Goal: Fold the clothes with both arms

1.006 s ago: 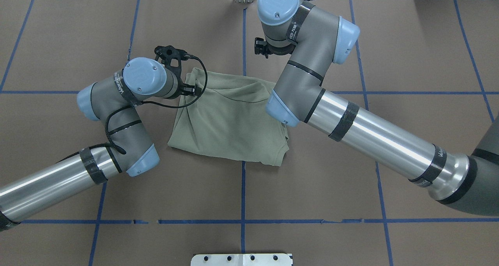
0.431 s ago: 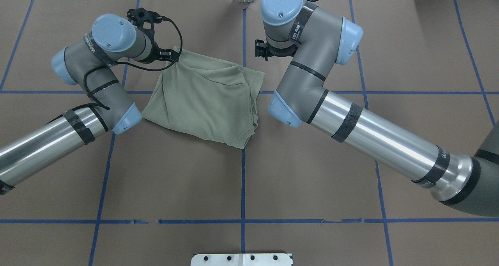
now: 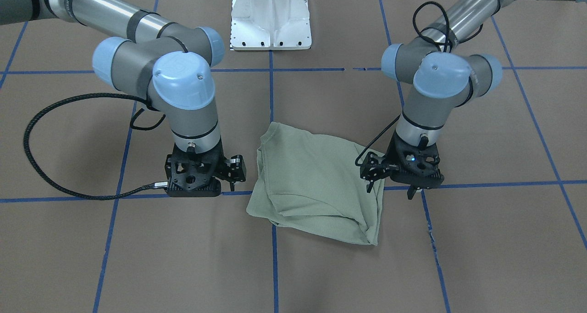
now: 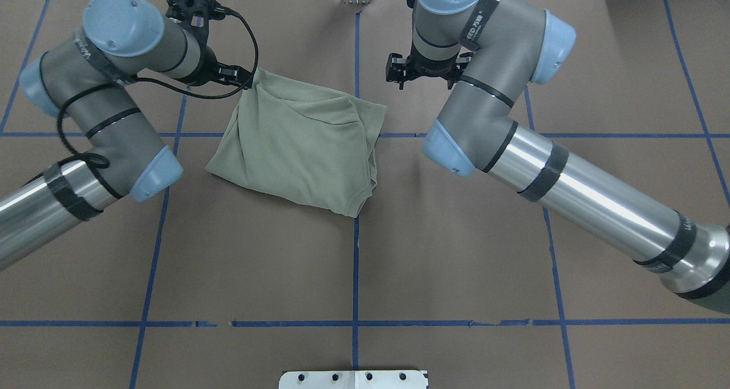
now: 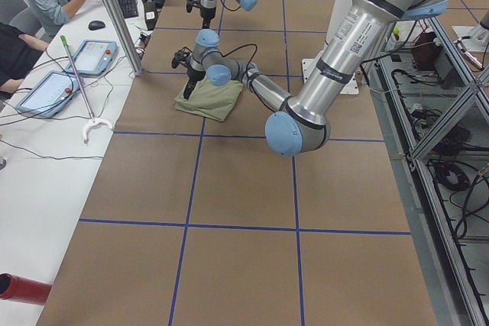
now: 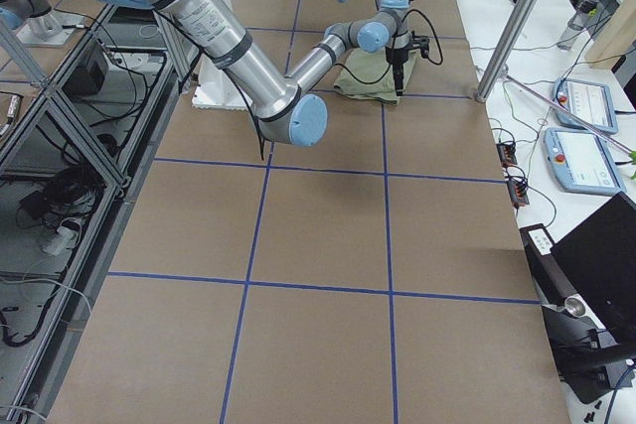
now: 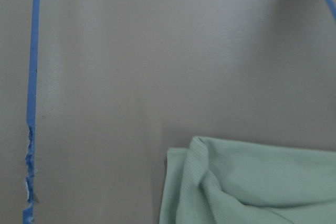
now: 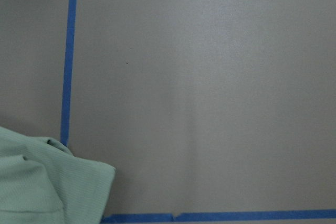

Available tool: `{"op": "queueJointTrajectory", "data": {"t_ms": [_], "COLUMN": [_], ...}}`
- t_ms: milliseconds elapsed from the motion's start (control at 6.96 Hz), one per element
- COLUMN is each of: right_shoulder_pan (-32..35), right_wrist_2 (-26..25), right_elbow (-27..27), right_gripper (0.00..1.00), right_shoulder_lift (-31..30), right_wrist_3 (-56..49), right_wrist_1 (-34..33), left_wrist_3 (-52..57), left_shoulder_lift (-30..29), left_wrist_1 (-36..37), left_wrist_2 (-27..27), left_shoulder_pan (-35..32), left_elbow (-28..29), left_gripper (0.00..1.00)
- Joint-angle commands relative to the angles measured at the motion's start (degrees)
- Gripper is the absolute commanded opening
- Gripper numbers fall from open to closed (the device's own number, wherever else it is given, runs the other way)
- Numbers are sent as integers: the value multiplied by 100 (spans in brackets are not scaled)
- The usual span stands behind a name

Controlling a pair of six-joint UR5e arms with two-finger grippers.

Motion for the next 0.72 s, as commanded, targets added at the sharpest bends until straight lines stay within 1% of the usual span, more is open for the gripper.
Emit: {"op": "queueJointTrajectory", "data": {"t_ms": [0,144,287,431,575], "right_shoulder_pan": [633,1089,1616,2273,2767], "right_wrist_2": [664,788,1164,1594,1850], "right_elbow": [1026,1465,1748,1838,1874], "right_gripper": [100,100,100,100,100], "right_shoulder_lift": [-883,-1130,-1498,-1989,-2516], "right_wrist_3": [-1177,-2184,-3160,-3996,-4692], "right_wrist_1": [-525,-1226,-1660,-1708,-1665], "left_wrist_3": [955,1639,2690,4058,4994], "left_shoulder_lift": [860,1317,1800,2327,2698], "left_wrist_1": [978,1043,1035,1043,1061], "left_wrist_2": [-248,-518,-1217,-1589,-1750], "left_shoulder_pan": [-342,-779,-1497,-2331,-3088], "left_elbow": [-1568,-1896,-1961,-1944,-1892], "left_gripper": [100,100,100,100,100]}}
